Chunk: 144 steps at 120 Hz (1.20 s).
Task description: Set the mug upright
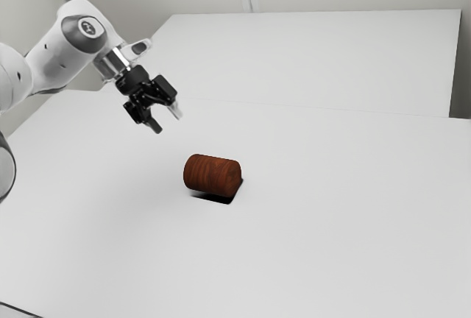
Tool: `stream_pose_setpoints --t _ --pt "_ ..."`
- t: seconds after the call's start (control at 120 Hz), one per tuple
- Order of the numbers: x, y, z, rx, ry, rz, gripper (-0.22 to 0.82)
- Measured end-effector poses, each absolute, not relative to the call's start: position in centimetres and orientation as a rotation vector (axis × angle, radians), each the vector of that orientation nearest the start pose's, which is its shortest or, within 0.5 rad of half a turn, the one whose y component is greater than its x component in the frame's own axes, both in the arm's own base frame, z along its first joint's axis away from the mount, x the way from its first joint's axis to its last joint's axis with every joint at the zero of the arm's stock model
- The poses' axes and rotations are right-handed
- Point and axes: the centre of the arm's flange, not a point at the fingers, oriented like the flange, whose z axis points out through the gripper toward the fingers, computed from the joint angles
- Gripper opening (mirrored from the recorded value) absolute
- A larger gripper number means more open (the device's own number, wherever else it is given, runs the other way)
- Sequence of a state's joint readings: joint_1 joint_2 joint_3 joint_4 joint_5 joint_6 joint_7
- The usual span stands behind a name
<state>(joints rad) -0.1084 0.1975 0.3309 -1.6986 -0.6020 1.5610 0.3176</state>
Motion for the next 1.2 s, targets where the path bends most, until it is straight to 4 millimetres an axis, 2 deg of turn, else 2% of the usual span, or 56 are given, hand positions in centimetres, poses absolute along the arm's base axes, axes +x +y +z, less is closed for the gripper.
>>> stream_pose_setpoints --t 0.283,0.483,0.642,0.792,0.917,1.2 --pt "60.2 6.9 40.4 2.375 0.030 -0.256 0.59" --pt "59.7 8.7 36.9 2.320 0.073 -0.240 0.59" --pt "60.1 9.0 33.5 2.293 0.083 -0.241 0.59" --pt "60.6 9.0 31.7 2.279 0.083 -0.210 0.59" --pt "60.9 9.0 31.3 2.273 0.075 -0.179 0.59" --pt "59.6 6.9 29.2 2.191 0.081 -0.183 0.58"
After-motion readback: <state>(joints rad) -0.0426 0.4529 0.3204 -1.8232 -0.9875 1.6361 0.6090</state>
